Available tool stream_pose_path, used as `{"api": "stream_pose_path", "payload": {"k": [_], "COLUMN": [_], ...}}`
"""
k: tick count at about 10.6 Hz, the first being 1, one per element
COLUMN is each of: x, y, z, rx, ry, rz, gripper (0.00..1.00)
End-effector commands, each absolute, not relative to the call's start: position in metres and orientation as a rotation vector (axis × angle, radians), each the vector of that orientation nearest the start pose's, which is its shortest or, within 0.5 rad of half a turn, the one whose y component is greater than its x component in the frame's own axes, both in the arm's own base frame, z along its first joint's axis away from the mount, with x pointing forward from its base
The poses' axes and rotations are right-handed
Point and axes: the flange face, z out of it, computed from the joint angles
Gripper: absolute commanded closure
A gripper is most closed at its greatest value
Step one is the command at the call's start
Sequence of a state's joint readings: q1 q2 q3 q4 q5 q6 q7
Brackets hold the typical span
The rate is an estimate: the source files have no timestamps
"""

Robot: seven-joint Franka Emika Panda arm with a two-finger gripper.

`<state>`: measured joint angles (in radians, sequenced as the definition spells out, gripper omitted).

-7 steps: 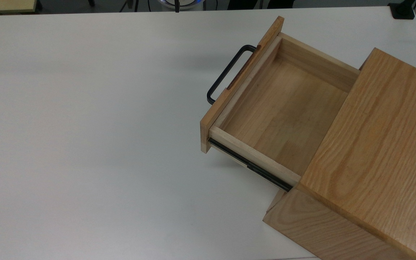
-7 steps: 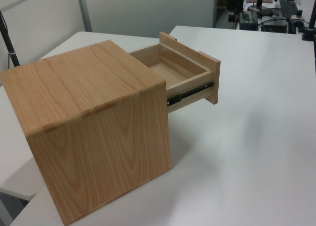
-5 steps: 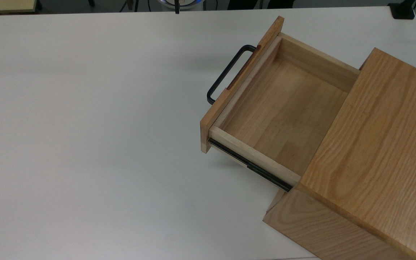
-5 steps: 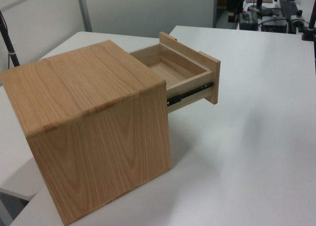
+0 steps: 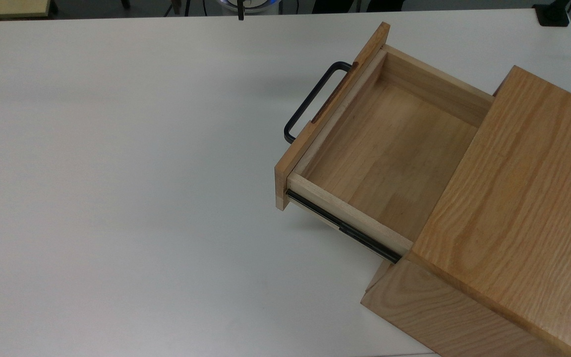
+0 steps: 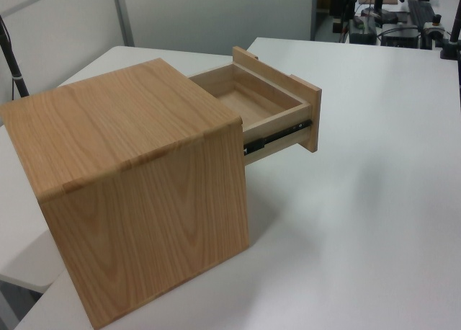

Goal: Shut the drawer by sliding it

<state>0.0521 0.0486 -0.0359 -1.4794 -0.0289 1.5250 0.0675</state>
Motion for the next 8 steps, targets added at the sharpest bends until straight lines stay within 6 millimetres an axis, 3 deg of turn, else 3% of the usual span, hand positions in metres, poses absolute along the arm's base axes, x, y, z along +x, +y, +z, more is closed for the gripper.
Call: {"api": "stream_pose_path", "payload": {"k": [1,2,5,6,8], "x": [0.566,0.567,0.569,0.574,0.578], "y": [0.004,0.005,0.006,0.008,0.009], "z": [0.633,0.634,0.631,0.622,0.622], "rx": [-3.166,-3.164,-3.16,-3.158,-3.156], "ry": [0.113,0.096,0.042,0.027,-0.014], "rz": [-0.004,-0.014,-0.013,0.011,-0.024], "gripper": [0.0,0.1,0.72,1.0,1.0]}}
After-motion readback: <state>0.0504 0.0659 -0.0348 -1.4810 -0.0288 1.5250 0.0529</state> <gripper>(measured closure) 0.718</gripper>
